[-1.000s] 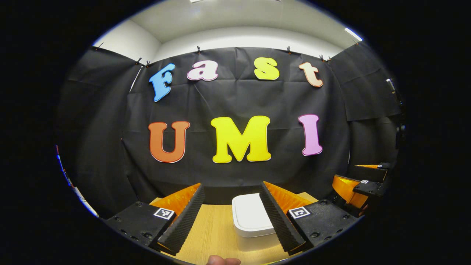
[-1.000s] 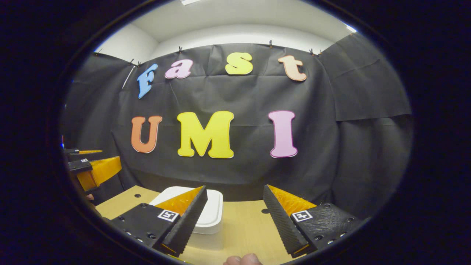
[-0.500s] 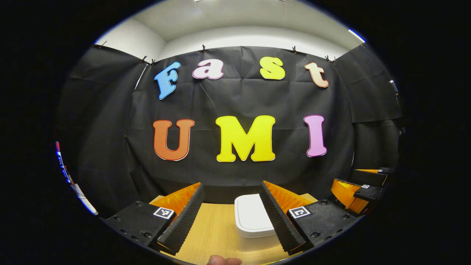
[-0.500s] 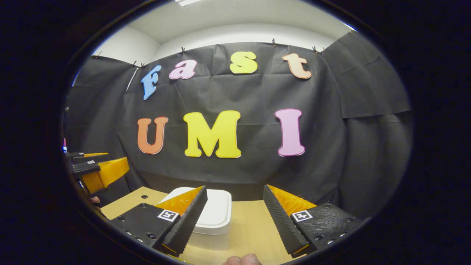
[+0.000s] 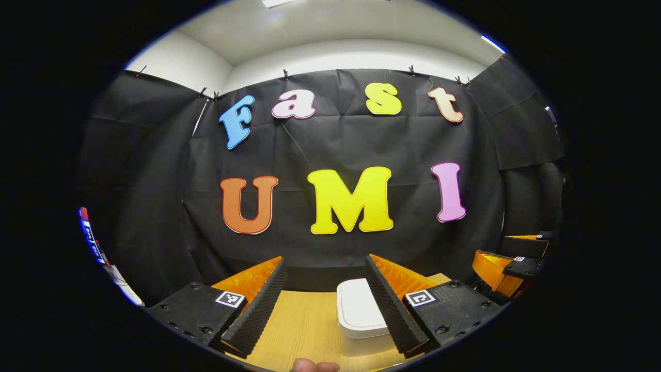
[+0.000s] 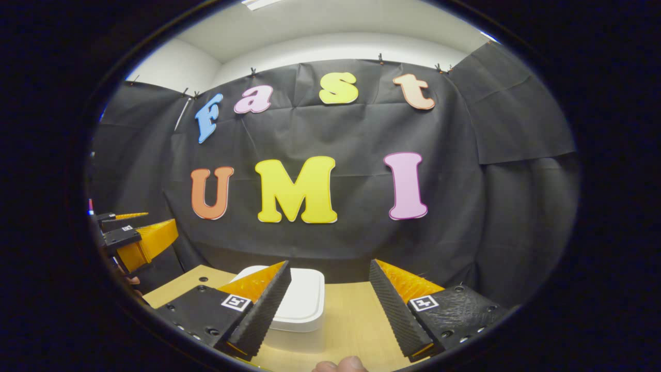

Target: Press the lid of the desktop garbage bin to open it, pick up the crumpled paper on the desktop and throw it into the bin, then pick up the pop can on the desktop and drop it into the bin, and finally close the garbage bin lid.

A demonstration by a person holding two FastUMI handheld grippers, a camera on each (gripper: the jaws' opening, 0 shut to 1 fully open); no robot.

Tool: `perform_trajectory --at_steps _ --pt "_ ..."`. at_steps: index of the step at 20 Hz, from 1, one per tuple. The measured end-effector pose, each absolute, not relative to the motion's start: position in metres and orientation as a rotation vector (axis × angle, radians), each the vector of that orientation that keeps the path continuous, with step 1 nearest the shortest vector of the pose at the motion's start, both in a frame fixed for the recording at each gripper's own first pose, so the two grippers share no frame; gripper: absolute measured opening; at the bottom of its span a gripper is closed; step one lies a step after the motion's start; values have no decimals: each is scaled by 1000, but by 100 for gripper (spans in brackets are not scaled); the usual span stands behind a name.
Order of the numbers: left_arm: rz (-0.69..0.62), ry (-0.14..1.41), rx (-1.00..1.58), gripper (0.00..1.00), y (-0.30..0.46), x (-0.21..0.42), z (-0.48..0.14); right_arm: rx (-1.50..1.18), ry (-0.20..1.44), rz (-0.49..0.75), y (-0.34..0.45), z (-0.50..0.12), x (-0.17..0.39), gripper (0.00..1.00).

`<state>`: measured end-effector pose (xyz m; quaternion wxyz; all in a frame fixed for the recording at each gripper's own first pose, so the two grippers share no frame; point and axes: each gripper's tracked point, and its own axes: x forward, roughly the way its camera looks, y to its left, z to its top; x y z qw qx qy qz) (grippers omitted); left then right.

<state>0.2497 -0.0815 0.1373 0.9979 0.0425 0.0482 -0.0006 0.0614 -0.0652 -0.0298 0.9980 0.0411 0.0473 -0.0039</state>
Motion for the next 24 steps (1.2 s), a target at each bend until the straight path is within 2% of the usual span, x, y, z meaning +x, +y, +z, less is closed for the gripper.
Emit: perform_trajectory --at_steps 24 --pt "29 103 76 97 -64 233 144 76 61 19 -48 -19 50 95"
